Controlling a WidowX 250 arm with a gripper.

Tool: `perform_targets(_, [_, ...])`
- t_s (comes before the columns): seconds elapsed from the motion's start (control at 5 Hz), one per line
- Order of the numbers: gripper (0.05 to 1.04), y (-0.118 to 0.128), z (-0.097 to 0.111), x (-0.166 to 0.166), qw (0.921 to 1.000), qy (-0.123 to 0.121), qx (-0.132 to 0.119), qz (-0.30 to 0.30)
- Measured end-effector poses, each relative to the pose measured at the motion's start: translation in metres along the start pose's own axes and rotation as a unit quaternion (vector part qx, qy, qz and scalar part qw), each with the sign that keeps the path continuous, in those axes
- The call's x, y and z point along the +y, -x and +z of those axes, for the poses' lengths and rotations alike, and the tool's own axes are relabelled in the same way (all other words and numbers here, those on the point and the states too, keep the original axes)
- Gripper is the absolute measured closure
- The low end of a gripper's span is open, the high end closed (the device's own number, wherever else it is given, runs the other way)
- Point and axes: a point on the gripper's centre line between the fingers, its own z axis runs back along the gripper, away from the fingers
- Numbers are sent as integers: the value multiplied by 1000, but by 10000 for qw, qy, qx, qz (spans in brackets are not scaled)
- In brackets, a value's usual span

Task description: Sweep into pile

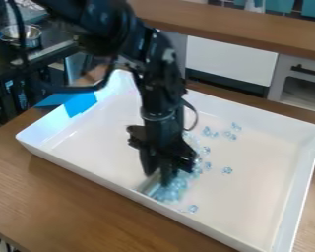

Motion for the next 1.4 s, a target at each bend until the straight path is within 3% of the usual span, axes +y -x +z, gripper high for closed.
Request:
perform_targets(0.4, [742,-7,-3,-38,9989,467,-5,-26])
perform_targets(0.6, [742,-12,-3,-61,9967,813,-18,-58])
perform_targets(0.8, [743,-12,1,-71,9942,1076,42,-74])
perform_targets(1.0, [743,-23,14,-57,9913,1304,55,182])
perform_targets(1.2, [742,-37,56,-14,9858,1538,-256,632])
perform_targets(1.4, [742,-37,96,27,9808,1713,-362,862])
